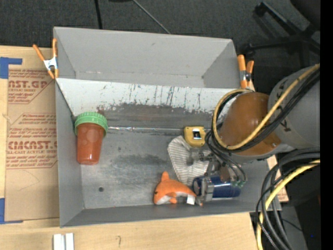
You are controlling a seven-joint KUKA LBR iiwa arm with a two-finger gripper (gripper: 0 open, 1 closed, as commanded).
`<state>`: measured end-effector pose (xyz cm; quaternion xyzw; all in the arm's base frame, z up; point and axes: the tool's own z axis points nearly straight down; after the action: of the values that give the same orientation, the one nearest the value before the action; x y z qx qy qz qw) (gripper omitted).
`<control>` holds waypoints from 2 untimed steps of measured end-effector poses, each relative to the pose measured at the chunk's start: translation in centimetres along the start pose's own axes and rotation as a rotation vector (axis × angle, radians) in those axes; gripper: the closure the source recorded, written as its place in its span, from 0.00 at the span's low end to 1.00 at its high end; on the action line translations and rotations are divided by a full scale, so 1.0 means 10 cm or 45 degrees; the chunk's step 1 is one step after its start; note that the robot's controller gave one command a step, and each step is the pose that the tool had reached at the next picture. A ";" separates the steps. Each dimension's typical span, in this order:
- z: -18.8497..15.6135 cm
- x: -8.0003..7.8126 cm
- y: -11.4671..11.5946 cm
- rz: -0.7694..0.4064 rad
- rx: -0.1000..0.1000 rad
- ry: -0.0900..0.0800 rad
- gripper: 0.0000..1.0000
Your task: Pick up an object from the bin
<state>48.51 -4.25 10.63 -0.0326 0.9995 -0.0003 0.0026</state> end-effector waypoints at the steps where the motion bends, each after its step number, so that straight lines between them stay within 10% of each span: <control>1: 0.35 0.02 0.14 0.262 0.001 0.003 1.00; 2: 0.35 0.02 0.14 0.263 0.002 0.003 1.00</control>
Offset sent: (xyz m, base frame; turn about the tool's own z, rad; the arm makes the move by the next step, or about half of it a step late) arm 0.0000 0.0000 0.0000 0.0000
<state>48.27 -2.86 7.17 0.0704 0.9975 -0.0006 0.0016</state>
